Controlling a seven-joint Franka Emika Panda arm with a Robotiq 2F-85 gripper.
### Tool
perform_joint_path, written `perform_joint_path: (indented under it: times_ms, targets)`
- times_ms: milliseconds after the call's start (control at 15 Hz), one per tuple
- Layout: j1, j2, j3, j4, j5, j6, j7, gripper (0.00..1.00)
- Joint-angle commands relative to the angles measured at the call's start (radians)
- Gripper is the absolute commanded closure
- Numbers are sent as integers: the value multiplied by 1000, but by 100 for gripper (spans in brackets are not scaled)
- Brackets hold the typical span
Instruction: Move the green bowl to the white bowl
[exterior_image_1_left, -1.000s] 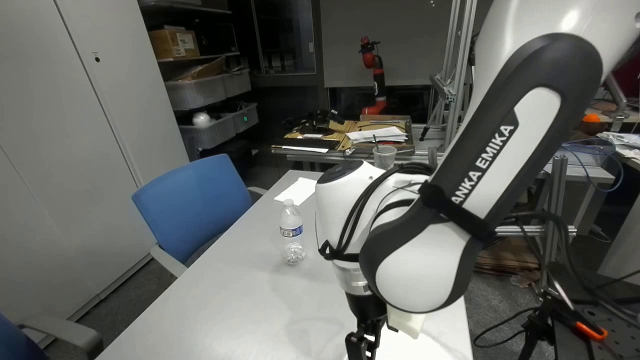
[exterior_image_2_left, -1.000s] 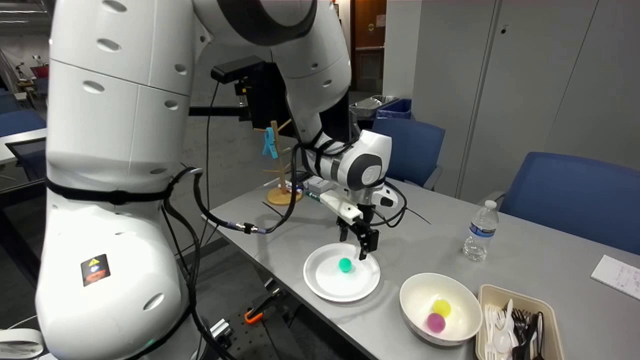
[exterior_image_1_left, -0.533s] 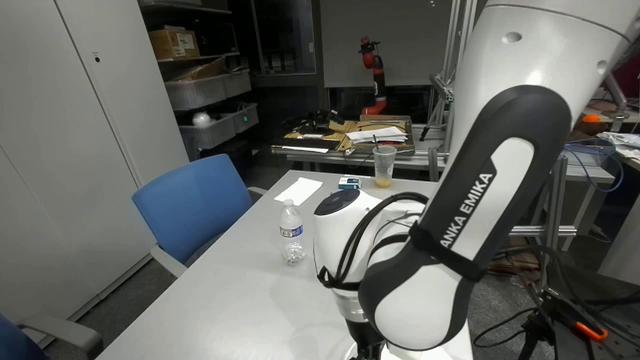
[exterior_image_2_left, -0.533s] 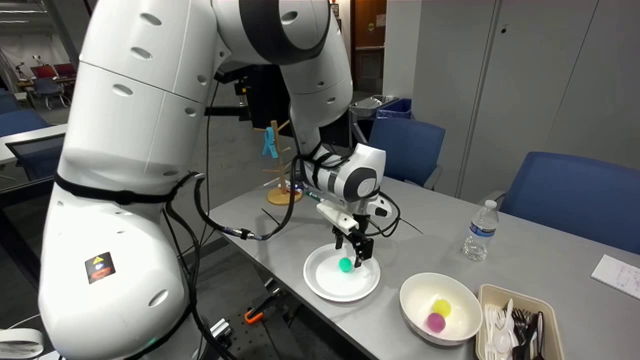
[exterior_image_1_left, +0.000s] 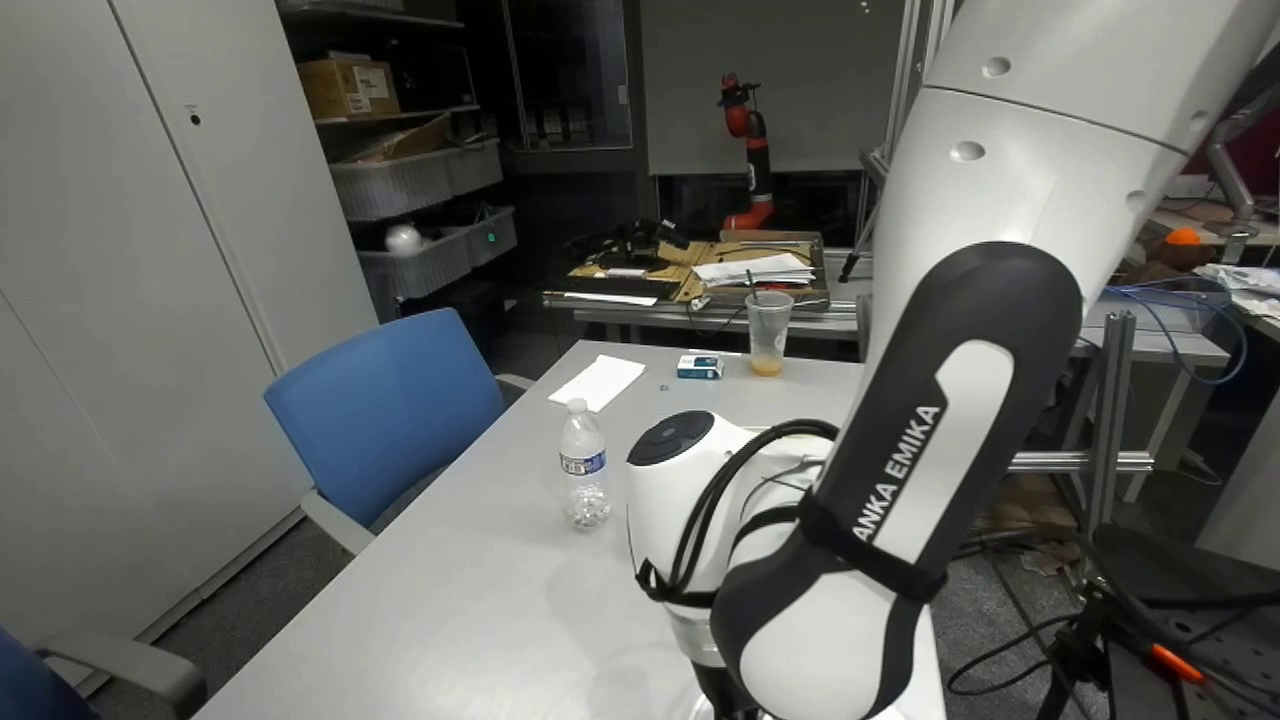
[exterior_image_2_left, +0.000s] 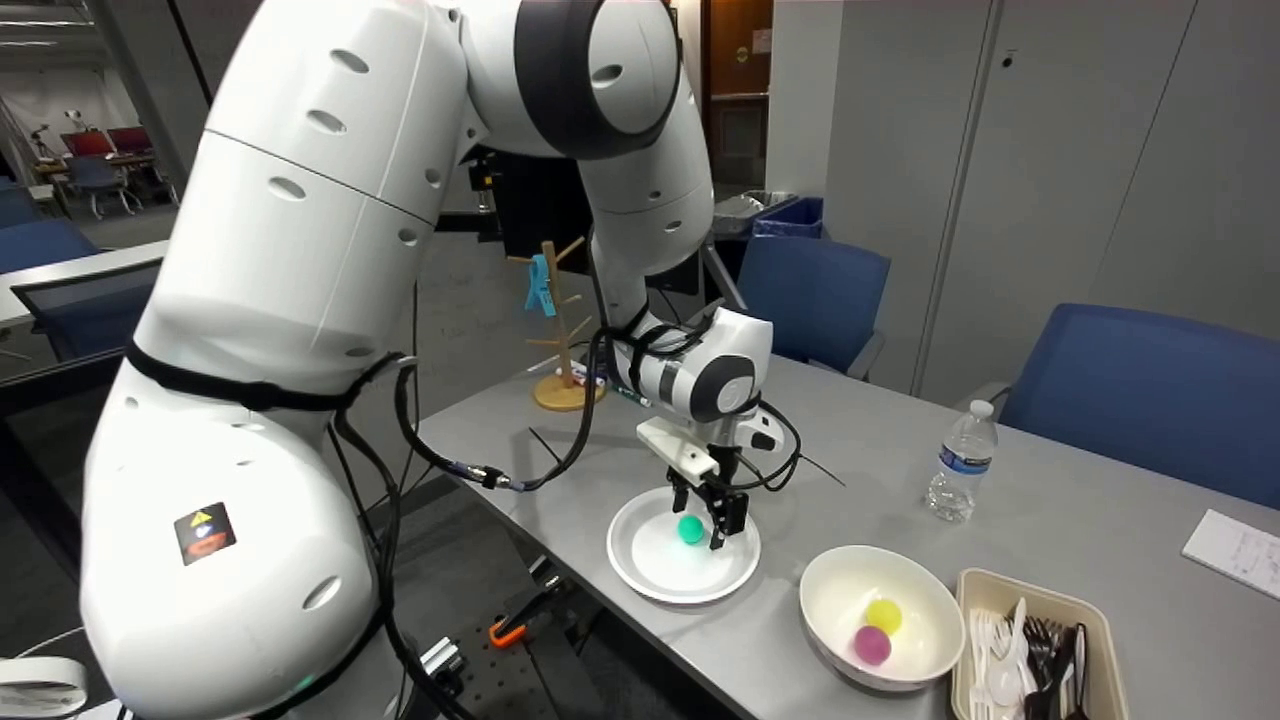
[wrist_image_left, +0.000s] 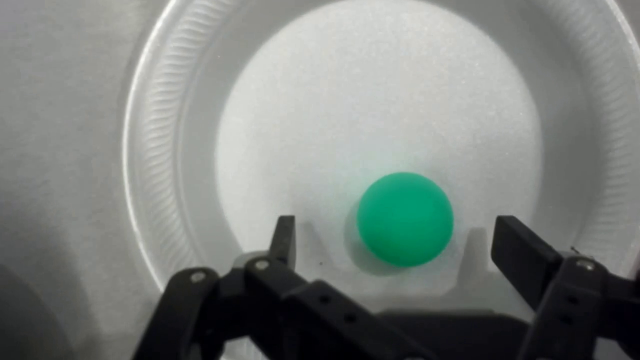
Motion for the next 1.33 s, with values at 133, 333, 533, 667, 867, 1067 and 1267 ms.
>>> perform_joint_path:
  times_ms: [133,333,533,667,867,1067,1267]
  targets:
    - [30,13,-8,8,16,7,0,0]
    - [39,4,-5,-4,15,13,-2,1]
    - [41,8,-4,-3,19,13,-4,29]
    - [44,12,-7,-1,18,12,0,45]
    - [46,10,-7,-3,17,8,3,67]
    - [45,-18,2,-18,21,-20,-4,82]
    - [52,-73,3,-52,15,-51,-3,82]
